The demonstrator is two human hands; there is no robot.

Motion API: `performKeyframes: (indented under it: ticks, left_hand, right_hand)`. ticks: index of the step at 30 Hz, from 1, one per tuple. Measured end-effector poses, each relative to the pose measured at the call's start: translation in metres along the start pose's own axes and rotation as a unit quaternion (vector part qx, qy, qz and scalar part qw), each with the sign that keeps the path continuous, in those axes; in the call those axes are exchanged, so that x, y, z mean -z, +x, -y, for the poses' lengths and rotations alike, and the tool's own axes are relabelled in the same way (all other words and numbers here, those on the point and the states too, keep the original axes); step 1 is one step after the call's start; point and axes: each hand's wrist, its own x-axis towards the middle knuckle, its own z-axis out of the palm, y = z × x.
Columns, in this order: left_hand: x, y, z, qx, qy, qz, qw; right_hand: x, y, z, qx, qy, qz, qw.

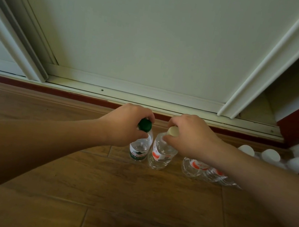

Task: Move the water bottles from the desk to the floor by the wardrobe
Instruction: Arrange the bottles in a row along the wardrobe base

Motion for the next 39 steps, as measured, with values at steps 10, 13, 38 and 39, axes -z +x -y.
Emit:
performKeyframes:
  ticks: [10,13,38,39]
  left_hand:
    - [0.0,0.003,-0.006,-0.005,-0.006,0.014,1.0]
    - [-0.002,0.006,-0.01,-0.01,-0.007,0.016,1.0]
    - [-0.016,0.017,-0.035,-0.037,-0.004,0.025,0.999]
    - [-0.016,0.017,-0.035,-0.038,-0.004,0.026,0.999]
  right_hand:
    - [0.012,-0.002,-0.008,-0.003,0.02,0.048,0.999]
    - [0.016,-0.003,-0.014,0.001,0.018,0.058,0.998]
    - [0.023,-0.014,-0.03,0.03,-0.011,0.083,0.996]
    - [0.023,-0.014,-0.03,0.028,-0.011,0.082,0.996]
